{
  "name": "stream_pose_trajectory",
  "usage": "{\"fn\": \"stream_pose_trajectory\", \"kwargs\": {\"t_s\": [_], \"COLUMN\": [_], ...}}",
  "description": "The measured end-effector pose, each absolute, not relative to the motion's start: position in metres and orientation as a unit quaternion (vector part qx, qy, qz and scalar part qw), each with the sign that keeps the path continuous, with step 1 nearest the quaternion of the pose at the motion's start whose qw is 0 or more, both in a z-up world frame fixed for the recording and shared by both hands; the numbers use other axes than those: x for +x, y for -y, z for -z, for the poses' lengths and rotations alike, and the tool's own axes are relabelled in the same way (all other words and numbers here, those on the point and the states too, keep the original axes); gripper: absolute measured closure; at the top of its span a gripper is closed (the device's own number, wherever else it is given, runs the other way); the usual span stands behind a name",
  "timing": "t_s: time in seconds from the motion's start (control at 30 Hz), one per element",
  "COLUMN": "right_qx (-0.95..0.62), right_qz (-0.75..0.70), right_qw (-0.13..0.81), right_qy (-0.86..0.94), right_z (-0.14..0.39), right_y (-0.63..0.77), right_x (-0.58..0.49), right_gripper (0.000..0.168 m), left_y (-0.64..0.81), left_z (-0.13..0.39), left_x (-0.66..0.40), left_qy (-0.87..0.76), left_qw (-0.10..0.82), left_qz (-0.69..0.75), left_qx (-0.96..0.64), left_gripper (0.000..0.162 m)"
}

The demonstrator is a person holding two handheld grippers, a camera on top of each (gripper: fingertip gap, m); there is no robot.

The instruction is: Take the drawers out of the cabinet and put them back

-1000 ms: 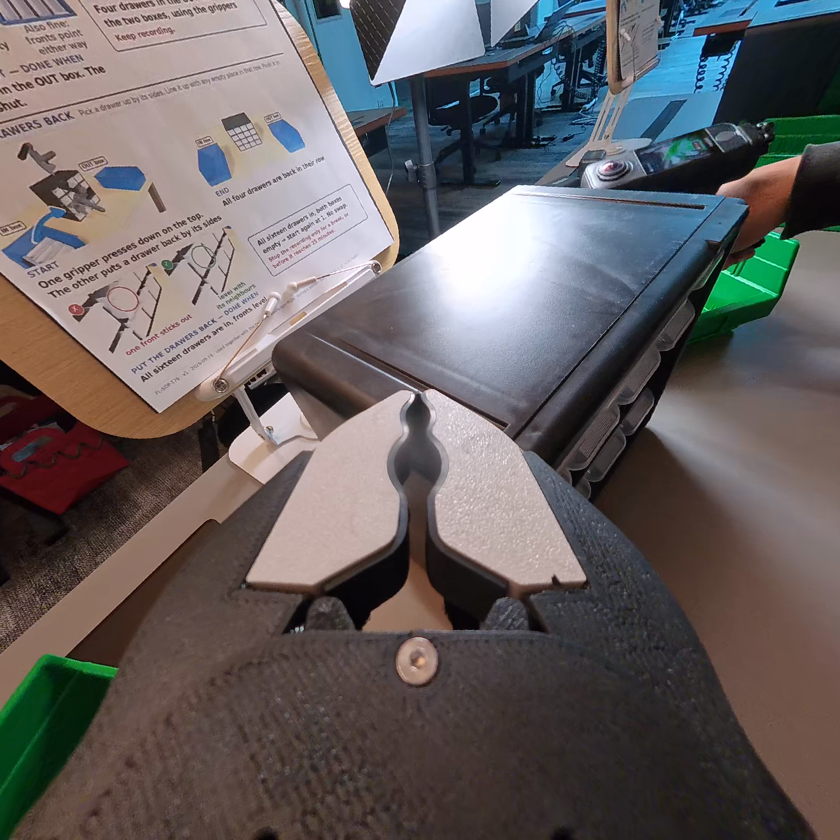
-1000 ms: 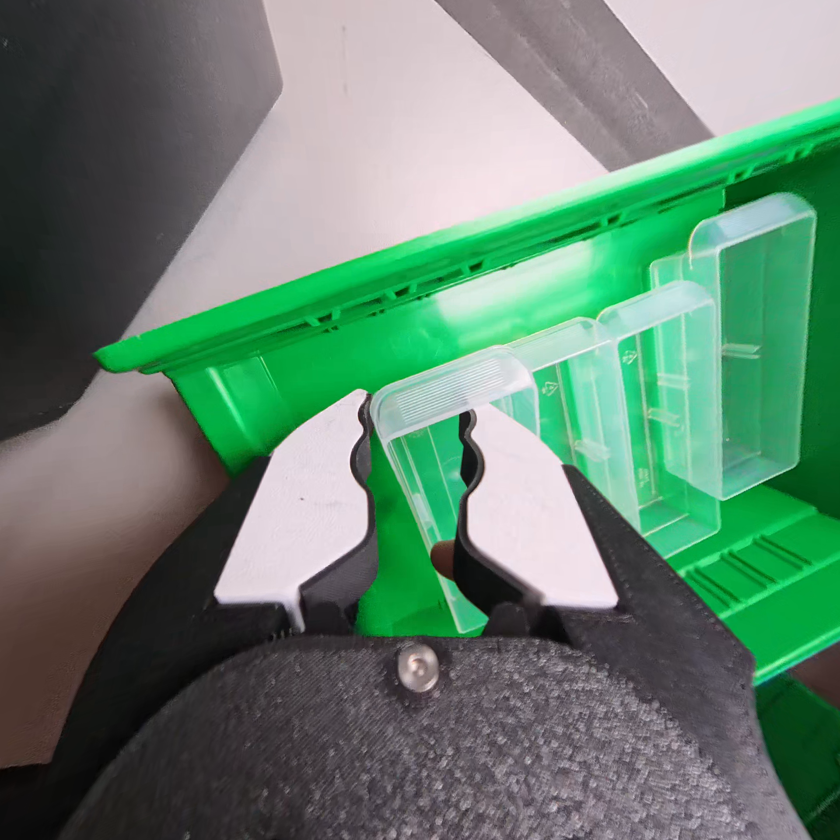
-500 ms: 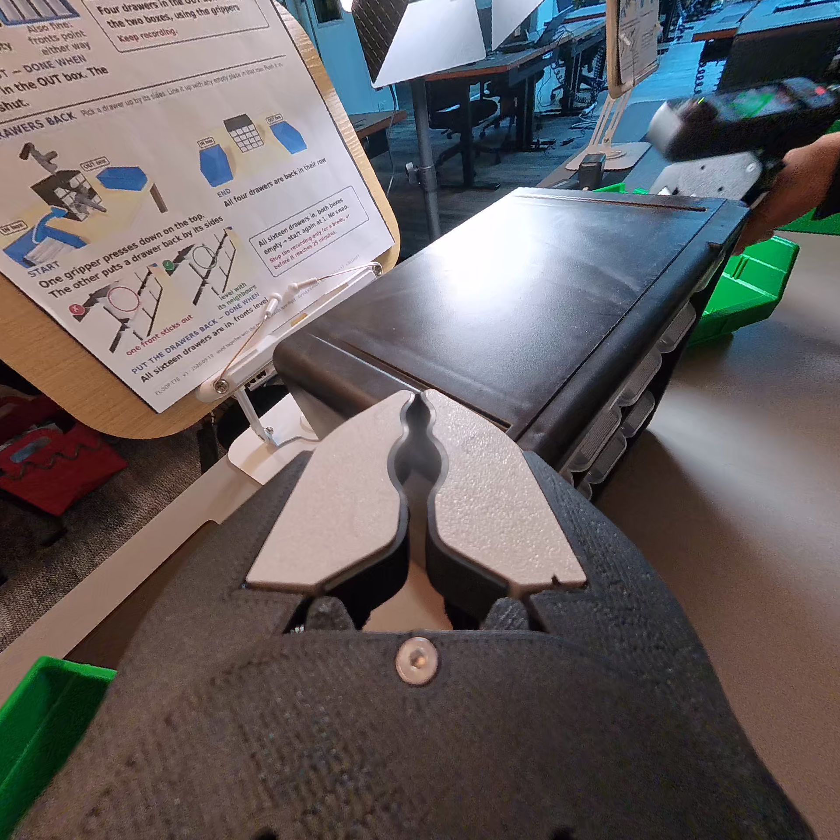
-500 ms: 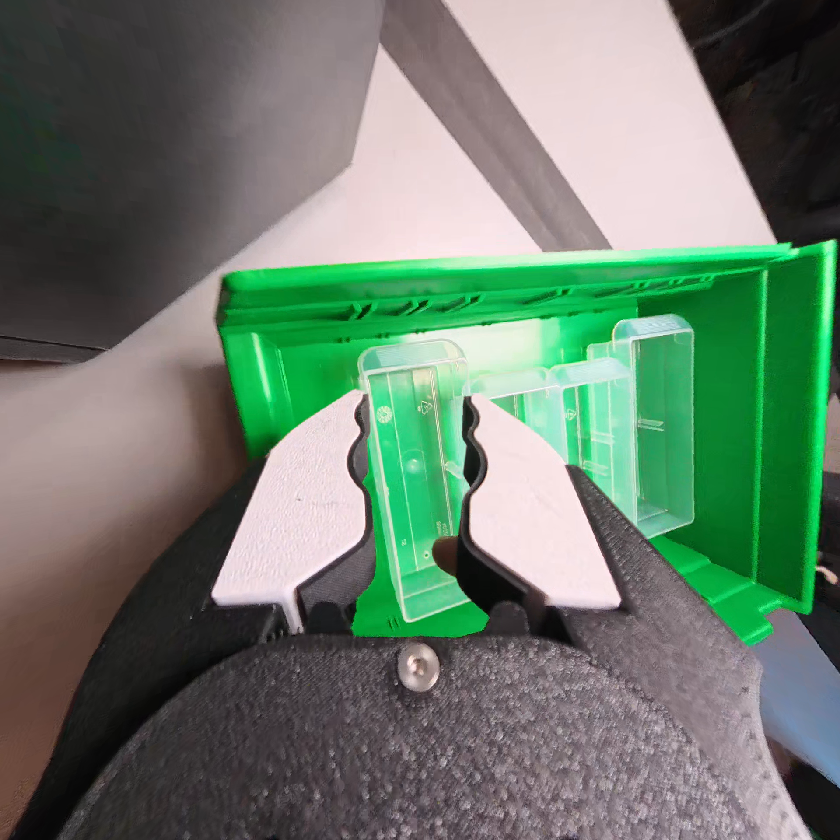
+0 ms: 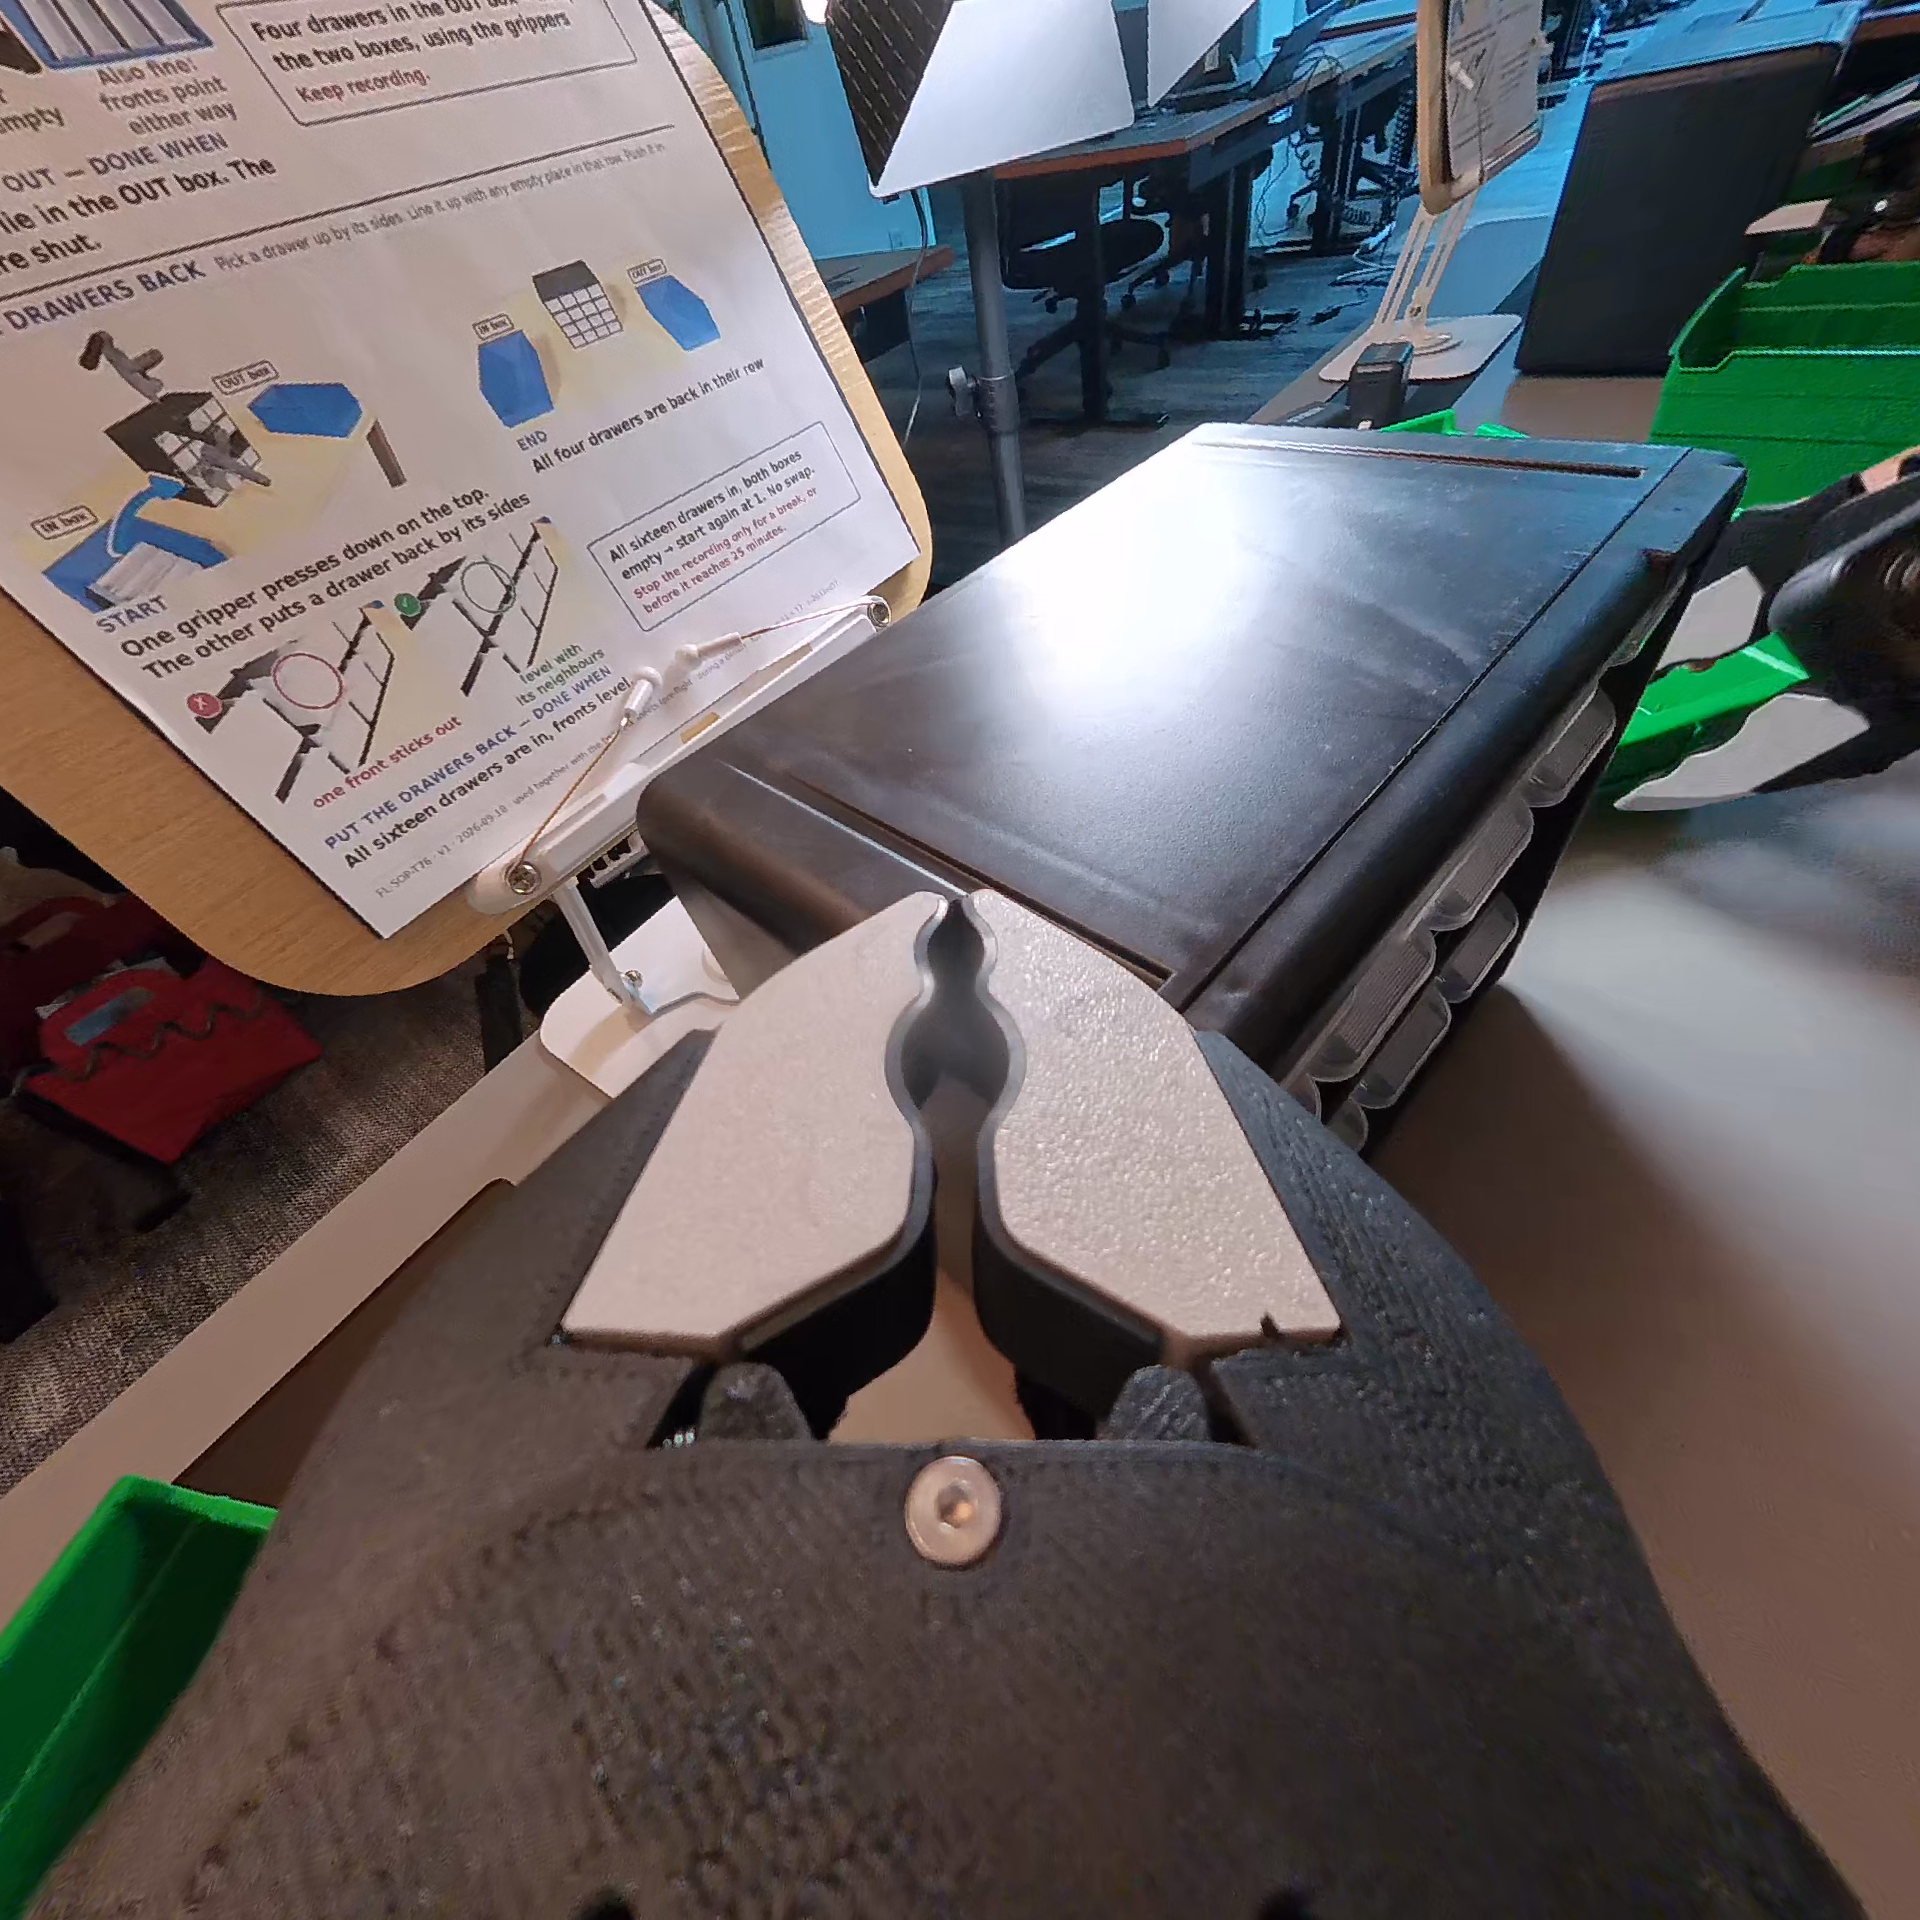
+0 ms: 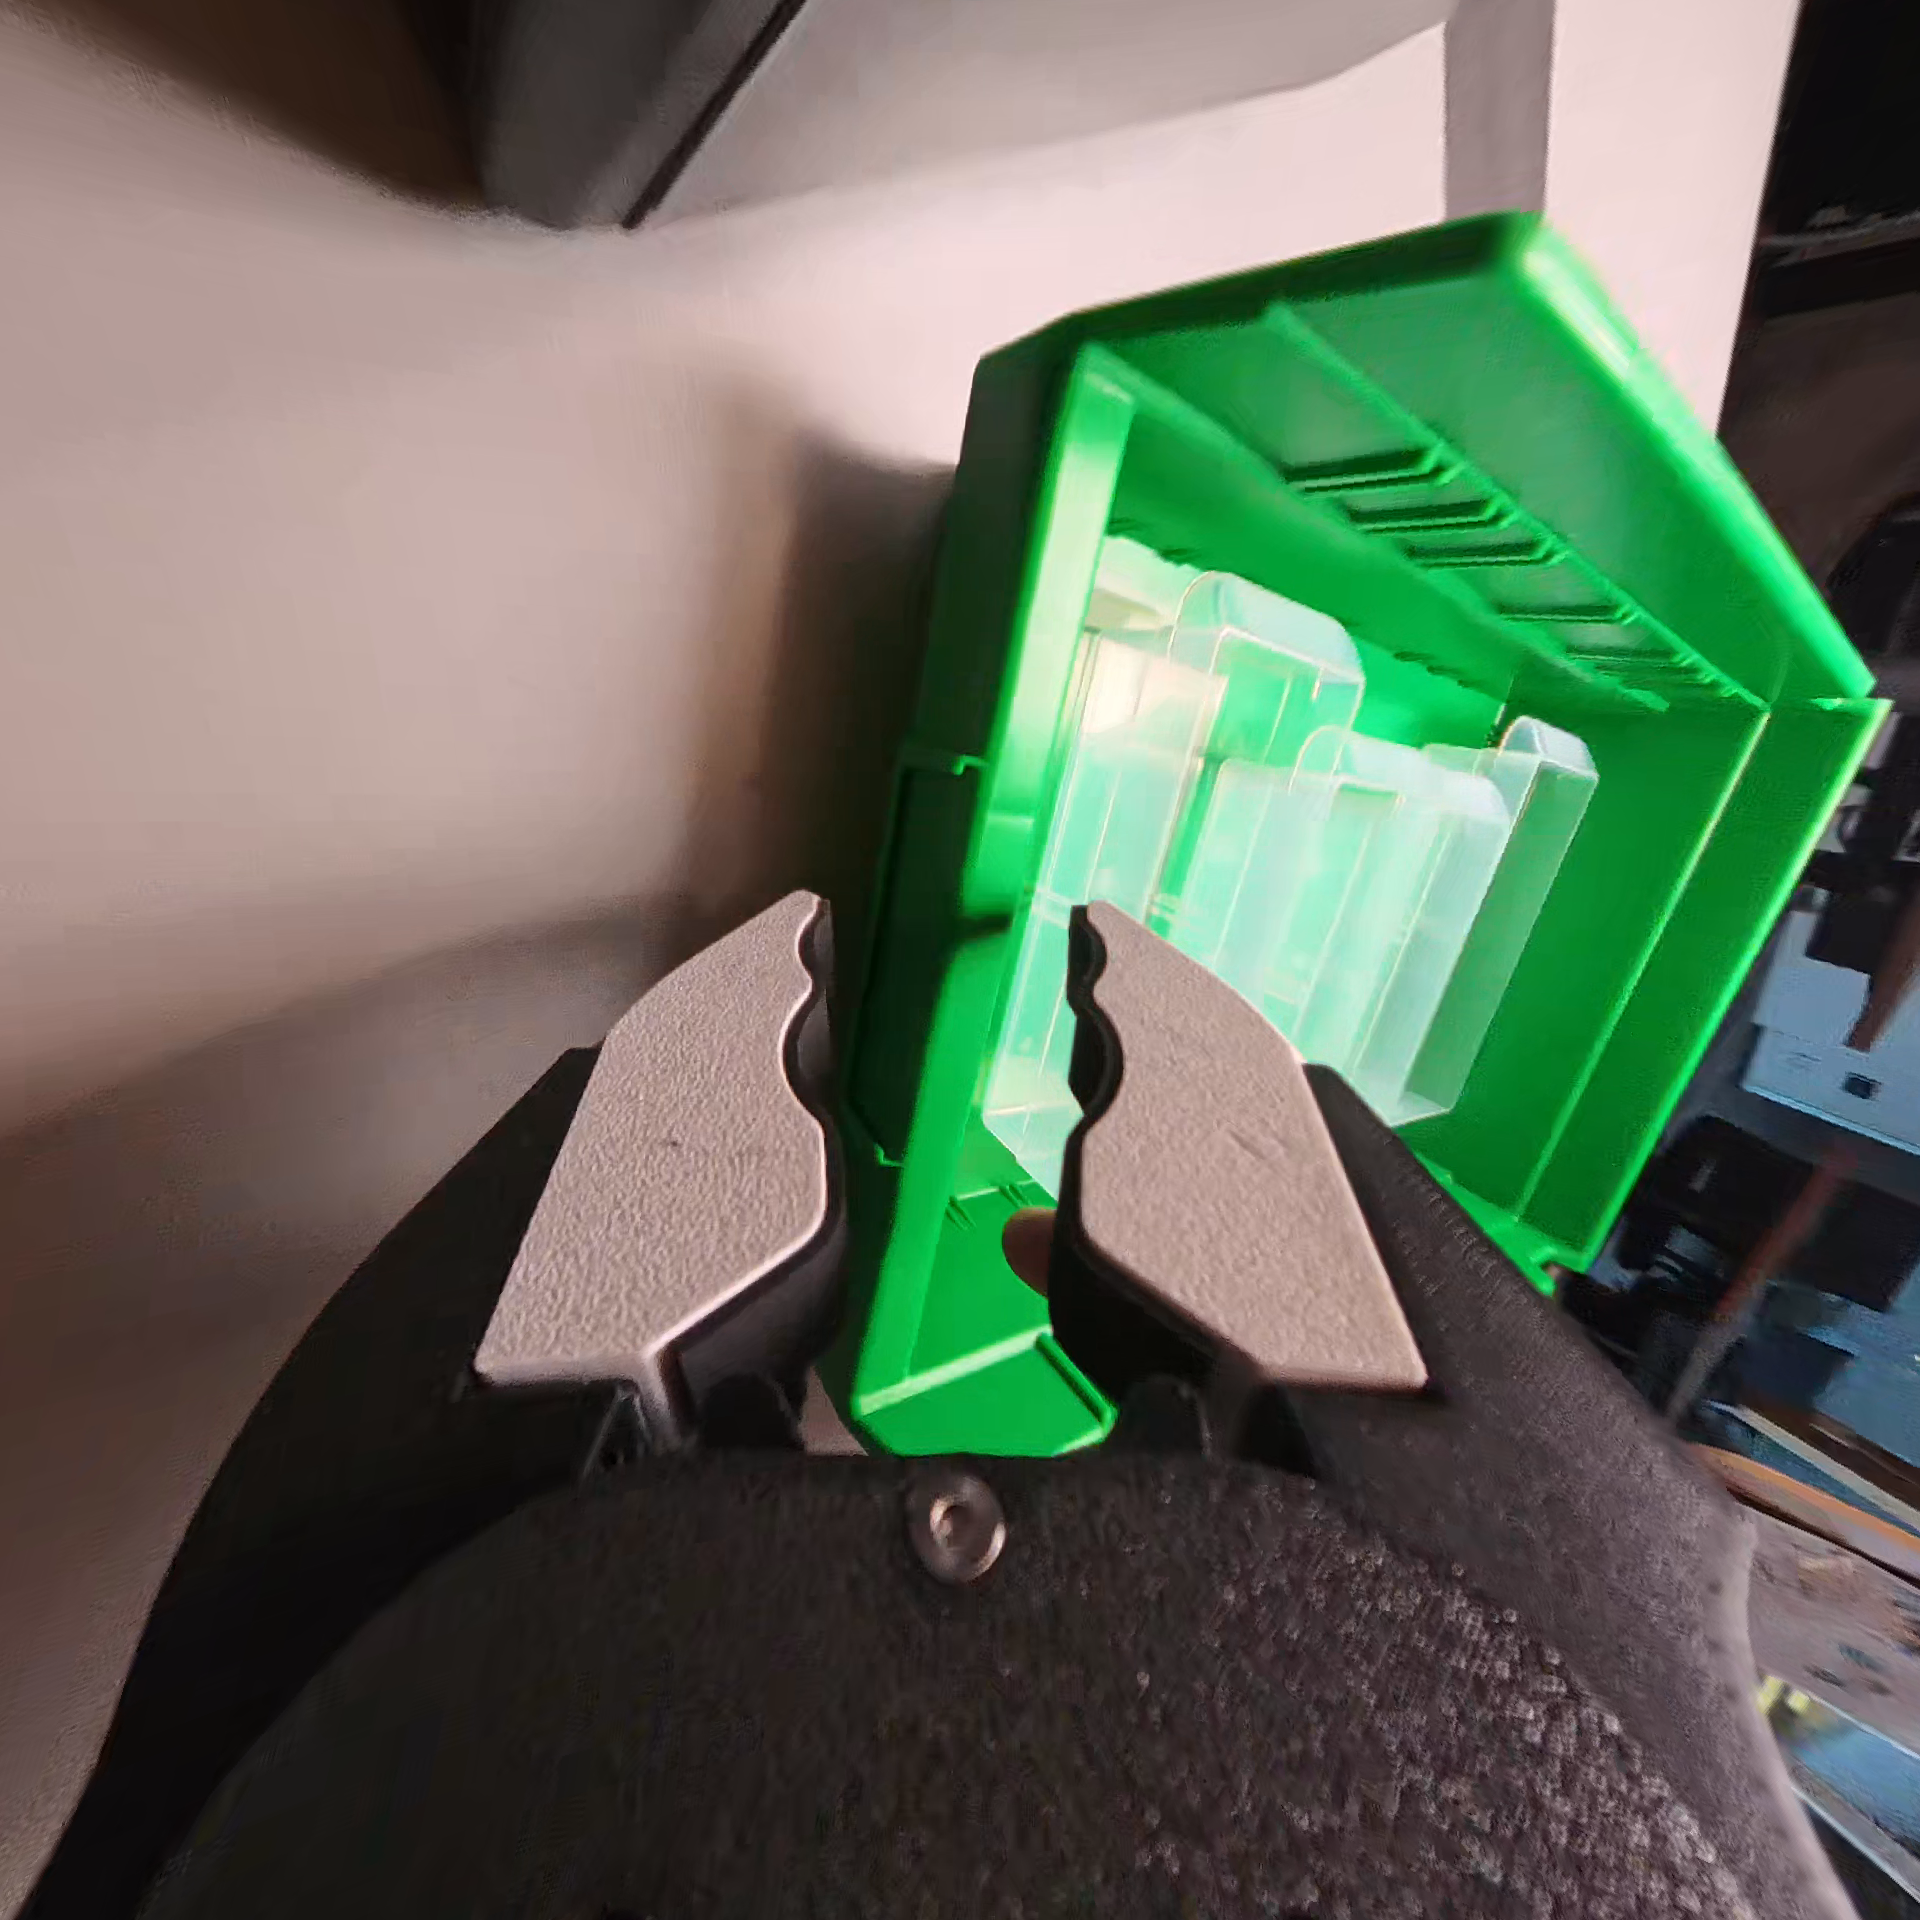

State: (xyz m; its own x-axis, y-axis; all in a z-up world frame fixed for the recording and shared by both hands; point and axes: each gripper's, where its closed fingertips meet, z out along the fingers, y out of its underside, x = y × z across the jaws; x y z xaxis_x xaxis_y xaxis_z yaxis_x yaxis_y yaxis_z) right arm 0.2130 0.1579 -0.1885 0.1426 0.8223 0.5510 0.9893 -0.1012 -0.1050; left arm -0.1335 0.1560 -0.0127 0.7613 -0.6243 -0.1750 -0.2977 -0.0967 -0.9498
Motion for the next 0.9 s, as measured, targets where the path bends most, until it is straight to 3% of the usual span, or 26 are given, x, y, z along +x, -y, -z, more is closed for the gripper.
{"fn": "stream_pose_trajectory", "kwargs": {"t_s": [0.13,0.47,0.6,0.9], "right_qx": [-0.71,-0.649,-0.631,-0.634], "right_qz": [0.21,0.262,0.269,0.257], "right_qw": [0.219,0.248,0.259,0.296], "right_qy": [0.636,0.67,0.68,0.667], "right_z": [0.205,0.205,0.204,0.204], "right_y": [-0.165,-0.162,-0.149,-0.115], "right_x": [0.222,0.248,0.259,0.261], "right_gripper": [0.135,0.135,0.136,0.137], "left_y": [-0.156,-0.143,-0.138,-0.122], "left_z": [0.013,0.013,0.008,0.011], "left_x": [-0.134,-0.129,-0.123,0.011], "left_qy": [-0.315,-0.349,-0.375,-0.521], "left_qw": [0.594,0.576,0.579,0.577], "left_qz": [0.127,0.085,0.003,-0.131], "left_qx": [-0.729,-0.735,-0.724,-0.616], "left_gripper": [0.162,0.162,0.162,0.143]}}
